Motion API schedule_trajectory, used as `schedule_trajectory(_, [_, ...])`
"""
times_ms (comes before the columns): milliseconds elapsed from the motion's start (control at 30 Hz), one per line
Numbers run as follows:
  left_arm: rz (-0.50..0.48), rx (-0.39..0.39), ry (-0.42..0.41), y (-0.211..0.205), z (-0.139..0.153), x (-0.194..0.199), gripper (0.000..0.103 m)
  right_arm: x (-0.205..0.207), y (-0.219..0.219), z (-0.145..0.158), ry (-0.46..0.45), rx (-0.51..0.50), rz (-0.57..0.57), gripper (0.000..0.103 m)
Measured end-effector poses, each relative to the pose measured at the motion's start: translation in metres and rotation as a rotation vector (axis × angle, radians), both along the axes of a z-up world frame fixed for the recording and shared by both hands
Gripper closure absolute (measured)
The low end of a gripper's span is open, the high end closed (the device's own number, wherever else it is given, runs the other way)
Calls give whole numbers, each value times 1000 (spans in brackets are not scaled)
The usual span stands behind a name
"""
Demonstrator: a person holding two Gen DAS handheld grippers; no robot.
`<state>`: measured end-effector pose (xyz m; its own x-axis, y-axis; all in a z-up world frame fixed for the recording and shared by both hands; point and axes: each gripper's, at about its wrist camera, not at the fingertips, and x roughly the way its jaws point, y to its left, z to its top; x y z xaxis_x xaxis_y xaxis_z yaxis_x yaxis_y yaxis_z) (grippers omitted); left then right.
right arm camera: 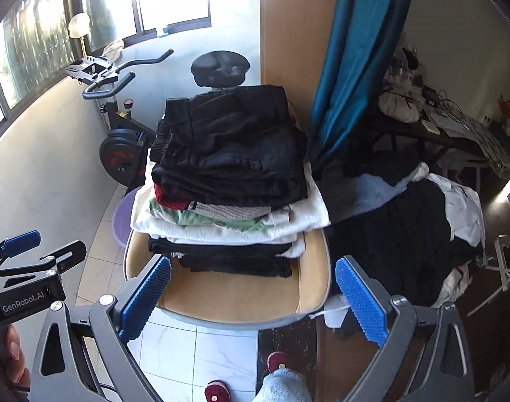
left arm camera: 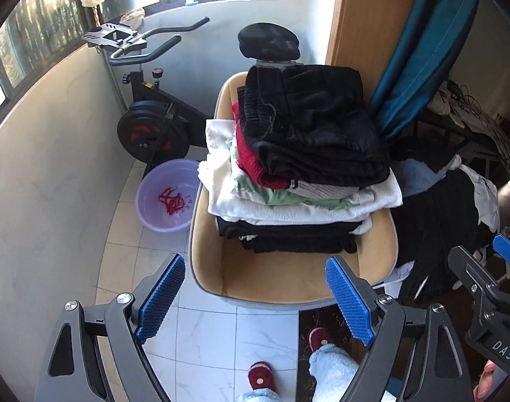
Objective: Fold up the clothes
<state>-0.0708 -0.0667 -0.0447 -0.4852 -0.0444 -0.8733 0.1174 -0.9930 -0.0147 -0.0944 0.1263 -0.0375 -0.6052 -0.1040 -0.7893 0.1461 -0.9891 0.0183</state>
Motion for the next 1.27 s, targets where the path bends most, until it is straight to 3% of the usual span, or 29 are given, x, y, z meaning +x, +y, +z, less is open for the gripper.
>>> schedule_trajectory(233, [-51,18,16,-4,8,21,18,48,-5,11,31,31,-43,3])
schedule_trajectory(467, [10,8,74,-8,24,50,18,77,-4,25,95,27,1,3])
schedule_trajectory(733, [80,-13,118,-1,36,74,18,82,6,30,134,26,29,3])
schedule_trajectory(1267, [29,-18,110,33,35,74,18,86,32,28,113,-18,37,3])
